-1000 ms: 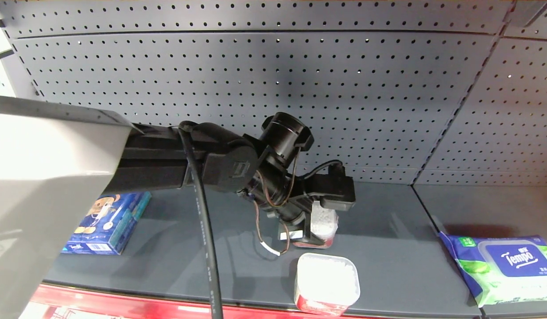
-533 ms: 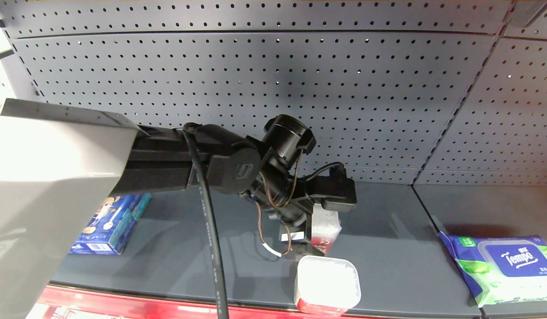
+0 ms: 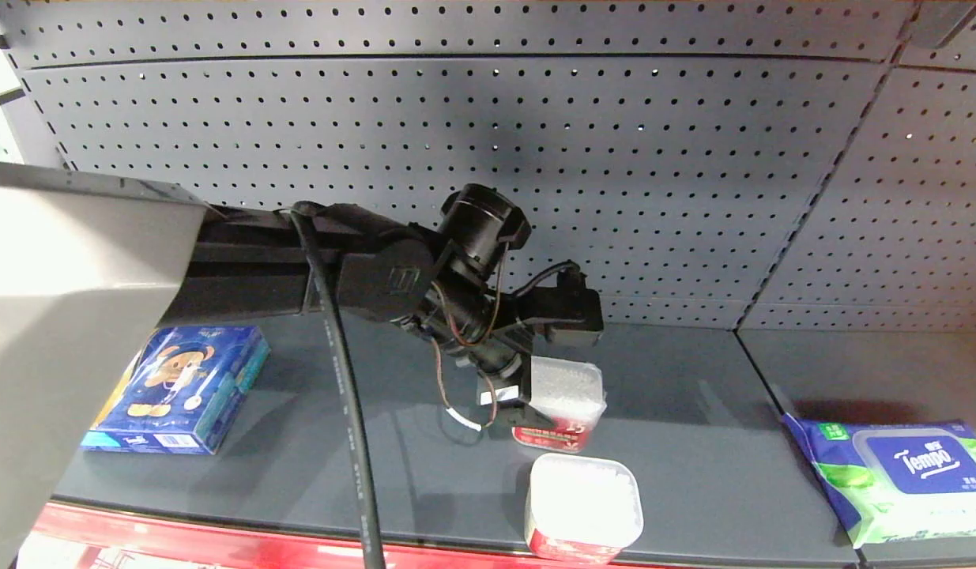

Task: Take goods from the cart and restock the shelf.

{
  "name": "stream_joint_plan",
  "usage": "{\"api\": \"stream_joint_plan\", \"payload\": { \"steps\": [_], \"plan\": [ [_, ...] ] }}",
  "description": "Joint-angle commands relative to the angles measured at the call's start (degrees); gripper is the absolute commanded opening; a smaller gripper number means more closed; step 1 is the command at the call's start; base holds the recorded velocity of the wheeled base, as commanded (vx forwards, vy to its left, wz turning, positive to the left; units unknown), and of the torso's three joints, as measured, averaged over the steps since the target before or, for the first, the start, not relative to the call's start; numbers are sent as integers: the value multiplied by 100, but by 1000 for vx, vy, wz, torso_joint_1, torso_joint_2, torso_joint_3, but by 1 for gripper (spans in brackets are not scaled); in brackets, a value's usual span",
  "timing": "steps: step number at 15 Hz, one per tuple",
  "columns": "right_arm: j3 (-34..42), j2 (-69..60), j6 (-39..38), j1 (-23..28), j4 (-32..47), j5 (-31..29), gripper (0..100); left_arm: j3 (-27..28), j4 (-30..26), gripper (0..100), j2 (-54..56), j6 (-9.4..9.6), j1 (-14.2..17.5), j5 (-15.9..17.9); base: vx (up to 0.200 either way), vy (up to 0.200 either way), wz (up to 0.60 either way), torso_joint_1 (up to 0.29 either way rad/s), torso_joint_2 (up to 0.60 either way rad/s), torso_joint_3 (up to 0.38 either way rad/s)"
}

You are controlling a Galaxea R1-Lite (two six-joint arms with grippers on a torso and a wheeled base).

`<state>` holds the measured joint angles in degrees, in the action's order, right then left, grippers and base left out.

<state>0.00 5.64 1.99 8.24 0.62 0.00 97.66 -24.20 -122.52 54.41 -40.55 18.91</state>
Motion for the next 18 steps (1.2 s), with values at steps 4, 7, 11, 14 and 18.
{"api": "stream_joint_plan", "payload": {
  "steps": [4, 7, 11, 14, 18],
  "plan": [
    [0, 7, 3, 2, -1, 0, 100, -274, -24, 100, 509, 0, 416, 25, 0, 0, 0, 0, 0, 0],
    [0, 7, 3, 2, -1, 0, 100, -740, -32, 100, 914, 0, 600, 43, 0, 0, 0, 0, 0, 0],
    [0, 7, 3, 2, -1, 0, 100, -766, 354, 100, 747, -378, 899, 8, 0, 0, 0, 0, 0, 0],
    [0, 7, 3, 2, -1, 0, 100, -740, 618, 100, 457, -615, 838, -19, 0, 0, 0, 0, 0, 0],
    [0, 7, 3, 2, -1, 0, 100, -713, 644, 100, 272, -615, 680, -63, 0, 0, 0, 0, 0, 0]
  ]
}}
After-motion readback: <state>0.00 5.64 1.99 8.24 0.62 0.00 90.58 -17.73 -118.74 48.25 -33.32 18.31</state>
